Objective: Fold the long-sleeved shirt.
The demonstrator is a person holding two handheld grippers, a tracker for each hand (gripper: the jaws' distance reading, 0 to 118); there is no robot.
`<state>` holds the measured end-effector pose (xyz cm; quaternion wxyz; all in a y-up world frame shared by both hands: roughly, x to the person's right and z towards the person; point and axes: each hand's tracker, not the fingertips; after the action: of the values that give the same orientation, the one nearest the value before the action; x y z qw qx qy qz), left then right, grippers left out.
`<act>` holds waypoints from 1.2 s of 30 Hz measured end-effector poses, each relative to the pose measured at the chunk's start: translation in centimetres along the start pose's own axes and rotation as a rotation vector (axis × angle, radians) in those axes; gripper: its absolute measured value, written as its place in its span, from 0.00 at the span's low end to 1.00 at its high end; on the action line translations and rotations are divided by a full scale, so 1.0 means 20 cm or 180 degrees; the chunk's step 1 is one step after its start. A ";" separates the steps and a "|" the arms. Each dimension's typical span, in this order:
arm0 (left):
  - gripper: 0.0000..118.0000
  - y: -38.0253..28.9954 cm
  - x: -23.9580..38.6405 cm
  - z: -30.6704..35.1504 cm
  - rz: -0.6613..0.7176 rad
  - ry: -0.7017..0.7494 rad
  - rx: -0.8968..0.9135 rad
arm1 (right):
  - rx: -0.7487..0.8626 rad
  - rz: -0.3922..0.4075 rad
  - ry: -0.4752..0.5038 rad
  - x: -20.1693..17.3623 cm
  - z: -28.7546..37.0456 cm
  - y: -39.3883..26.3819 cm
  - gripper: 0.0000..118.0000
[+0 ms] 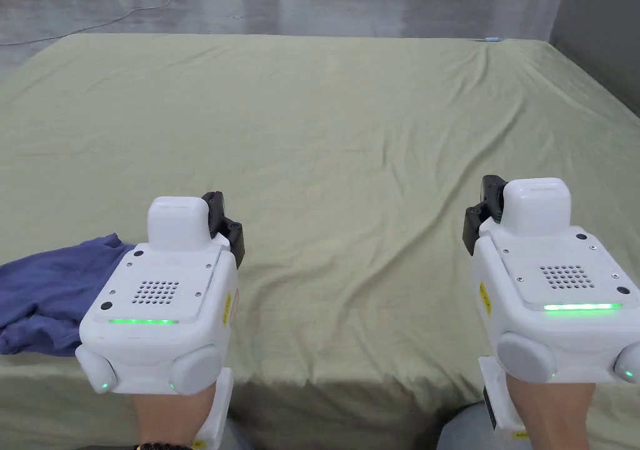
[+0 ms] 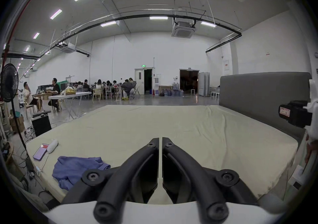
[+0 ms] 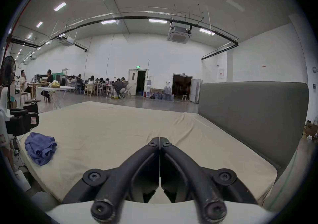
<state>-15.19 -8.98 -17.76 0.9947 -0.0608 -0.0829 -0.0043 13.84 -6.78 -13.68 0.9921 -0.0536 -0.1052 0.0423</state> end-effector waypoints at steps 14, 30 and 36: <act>0.80 0.00 0.00 -0.02 0.0026 0.0103 -0.0036 | -0.0165 -0.0059 0.0016 0.02 -0.02 -0.04 0.80; 1.00 -0.05 0.02 -0.05 -0.0077 0.0001 -0.0020 | 0.0181 0.0063 -0.0032 0.01 -0.07 -0.07 0.87; 1.00 -0.03 0.02 -0.02 -0.0141 0.0009 0.0073 | 0.0236 0.0079 -0.0026 -0.02 -0.03 -0.03 0.87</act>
<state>-14.67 -9.57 -17.96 0.9951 -0.0475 -0.0829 -0.0255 13.56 -7.51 -14.31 0.9924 -0.0180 -0.1069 0.0588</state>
